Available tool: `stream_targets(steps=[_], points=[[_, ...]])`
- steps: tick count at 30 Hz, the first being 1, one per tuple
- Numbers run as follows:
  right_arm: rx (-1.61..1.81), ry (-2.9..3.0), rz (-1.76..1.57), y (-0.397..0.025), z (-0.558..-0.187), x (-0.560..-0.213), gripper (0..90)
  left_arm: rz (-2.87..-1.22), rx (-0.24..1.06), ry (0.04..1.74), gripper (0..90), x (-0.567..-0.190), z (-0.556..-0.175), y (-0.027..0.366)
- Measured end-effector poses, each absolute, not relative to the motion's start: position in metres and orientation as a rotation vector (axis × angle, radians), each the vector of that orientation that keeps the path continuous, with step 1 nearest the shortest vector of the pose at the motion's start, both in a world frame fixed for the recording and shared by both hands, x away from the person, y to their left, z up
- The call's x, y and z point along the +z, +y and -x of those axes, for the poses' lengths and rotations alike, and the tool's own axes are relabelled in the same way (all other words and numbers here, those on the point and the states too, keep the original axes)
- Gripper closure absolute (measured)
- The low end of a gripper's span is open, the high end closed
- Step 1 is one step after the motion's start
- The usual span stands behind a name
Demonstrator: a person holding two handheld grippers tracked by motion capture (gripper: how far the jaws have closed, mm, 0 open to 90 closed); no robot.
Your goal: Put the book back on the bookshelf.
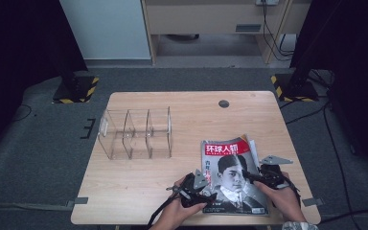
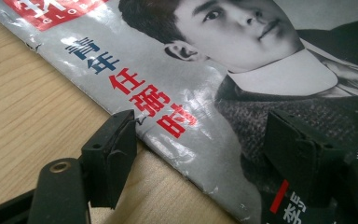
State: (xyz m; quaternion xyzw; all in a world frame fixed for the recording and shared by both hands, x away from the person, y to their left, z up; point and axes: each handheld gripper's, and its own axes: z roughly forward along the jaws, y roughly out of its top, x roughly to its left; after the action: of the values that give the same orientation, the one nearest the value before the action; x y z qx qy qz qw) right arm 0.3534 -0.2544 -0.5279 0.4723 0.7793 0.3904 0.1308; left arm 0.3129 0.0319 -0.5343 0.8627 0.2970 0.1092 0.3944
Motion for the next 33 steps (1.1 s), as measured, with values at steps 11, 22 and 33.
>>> stream_targets(steps=[11,22,33], points=[[1.171,2.28,-1.312,-0.251,-0.353,-0.524,54.8,-2.188,0.274,0.752,25.1,-0.534,-0.313,0.032],[1.164,2.298,-1.288,-0.248,-0.353,-0.521,58.1,-2.189,0.272,0.75,25.0,-0.534,-0.314,0.032],[1.098,2.292,-1.293,-0.245,-0.354,-0.522,68.7,-2.189,0.273,0.748,25.0,-0.534,-0.314,0.031]])
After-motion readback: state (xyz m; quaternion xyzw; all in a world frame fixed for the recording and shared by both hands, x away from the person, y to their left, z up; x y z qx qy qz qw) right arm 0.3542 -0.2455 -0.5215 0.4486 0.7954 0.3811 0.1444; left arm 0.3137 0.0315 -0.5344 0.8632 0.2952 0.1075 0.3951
